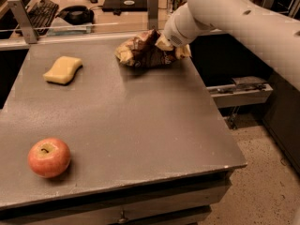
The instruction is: Move brown chip bag near sponge
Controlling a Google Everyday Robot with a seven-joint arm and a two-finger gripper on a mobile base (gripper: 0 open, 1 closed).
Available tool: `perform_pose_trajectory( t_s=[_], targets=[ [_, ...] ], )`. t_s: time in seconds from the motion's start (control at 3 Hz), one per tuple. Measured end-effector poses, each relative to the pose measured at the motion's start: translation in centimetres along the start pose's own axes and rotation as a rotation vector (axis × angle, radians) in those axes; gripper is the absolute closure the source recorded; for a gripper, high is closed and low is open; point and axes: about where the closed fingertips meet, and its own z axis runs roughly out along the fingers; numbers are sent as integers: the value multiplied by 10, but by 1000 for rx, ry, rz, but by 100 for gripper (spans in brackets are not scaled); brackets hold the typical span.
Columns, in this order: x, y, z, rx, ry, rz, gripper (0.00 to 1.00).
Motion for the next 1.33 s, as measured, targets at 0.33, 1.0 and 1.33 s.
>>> perform_pose_trajectory(
  t_s=[0.33, 1.0, 1.33],
  targets=[
    [-32, -7, 26, 41, -22, -4, 100],
    [-96, 24, 52, 28, -142, -30, 100],
    [-114, 50, 61, -7, -183, -32, 100]
  ],
)
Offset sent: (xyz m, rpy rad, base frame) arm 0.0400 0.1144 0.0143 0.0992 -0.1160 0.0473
